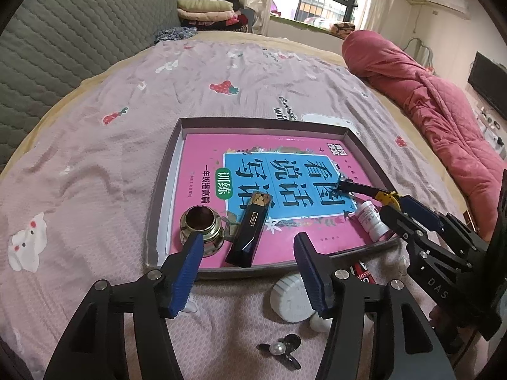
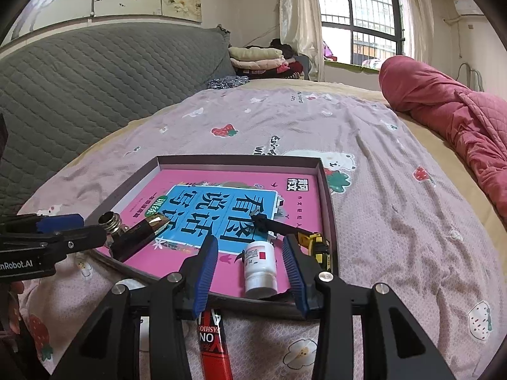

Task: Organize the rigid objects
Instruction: 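Open the right gripper to release the pill bottle beside the tape measure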

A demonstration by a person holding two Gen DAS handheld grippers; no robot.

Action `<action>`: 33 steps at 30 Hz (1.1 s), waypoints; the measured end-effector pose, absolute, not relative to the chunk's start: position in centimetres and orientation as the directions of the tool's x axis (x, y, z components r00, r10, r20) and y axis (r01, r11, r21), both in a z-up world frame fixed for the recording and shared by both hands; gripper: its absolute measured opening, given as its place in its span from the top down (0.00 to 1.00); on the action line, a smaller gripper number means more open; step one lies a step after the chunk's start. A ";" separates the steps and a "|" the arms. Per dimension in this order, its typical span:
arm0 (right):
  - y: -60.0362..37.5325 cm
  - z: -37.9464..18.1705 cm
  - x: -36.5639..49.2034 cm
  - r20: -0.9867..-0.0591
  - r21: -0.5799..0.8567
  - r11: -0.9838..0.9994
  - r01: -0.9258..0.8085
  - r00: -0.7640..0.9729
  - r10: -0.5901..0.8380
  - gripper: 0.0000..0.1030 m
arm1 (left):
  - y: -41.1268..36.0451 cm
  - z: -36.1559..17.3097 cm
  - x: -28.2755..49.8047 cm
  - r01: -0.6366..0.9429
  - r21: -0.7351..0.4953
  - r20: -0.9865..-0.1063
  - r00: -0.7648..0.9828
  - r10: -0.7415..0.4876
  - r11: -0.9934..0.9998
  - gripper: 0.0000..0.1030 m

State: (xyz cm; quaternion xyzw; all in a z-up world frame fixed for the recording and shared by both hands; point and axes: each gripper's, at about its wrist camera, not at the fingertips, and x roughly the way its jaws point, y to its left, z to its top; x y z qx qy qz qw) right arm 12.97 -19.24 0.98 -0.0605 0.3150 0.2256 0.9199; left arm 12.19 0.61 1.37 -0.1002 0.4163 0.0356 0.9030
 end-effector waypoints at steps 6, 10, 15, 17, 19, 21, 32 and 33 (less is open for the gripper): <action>-19.4 1.1 12.6 -0.607 0.032 0.894 -0.448 0.702 0.373 0.55 | 0.5 1.7 12.0 -0.149 -0.146 -0.755 0.655 -0.013 0.978 0.35; -19.5 1.3 12.3 -0.603 0.032 0.896 -0.443 0.706 0.371 0.50 | 0.2 1.8 11.9 -0.139 -0.148 -0.755 0.655 -0.022 0.979 0.34; -19.5 1.5 11.8 -0.603 0.027 0.897 -0.441 0.709 0.366 0.50 | -0.3 1.8 11.8 -0.128 -0.135 -0.758 0.652 -0.020 0.983 0.33; -19.5 1.9 11.4 -0.595 0.031 0.896 -0.444 0.712 0.373 0.50 | -0.4 1.8 11.6 -0.124 -0.129 -0.759 0.651 -0.018 0.984 0.32; -19.5 2.2 11.0 -0.587 0.033 0.894 -0.447 0.715 0.379 0.50 | -0.4 1.8 11.5 -0.122 -0.125 -0.761 0.648 -0.016 0.985 0.30; -19.5 2.4 10.6 -0.585 0.029 0.893 -0.450 0.717 0.380 0.50 | -0.3 1.7 11.3 -0.122 -0.125 -0.764 0.645 -0.017 0.985 0.29; -20.1 2.6 9.5 -0.588 0.008 0.910 -0.415 0.734 0.340 0.50 | 0.1 1.9 9.8 -0.112 -0.152 -0.767 0.639 -0.046 0.982 0.29; -20.2 2.6 9.4 -0.588 0.013 0.912 -0.411 0.735 0.339 0.50 | 0.0 1.9 9.6 -0.108 -0.149 -0.768 0.638 -0.046 0.983 0.29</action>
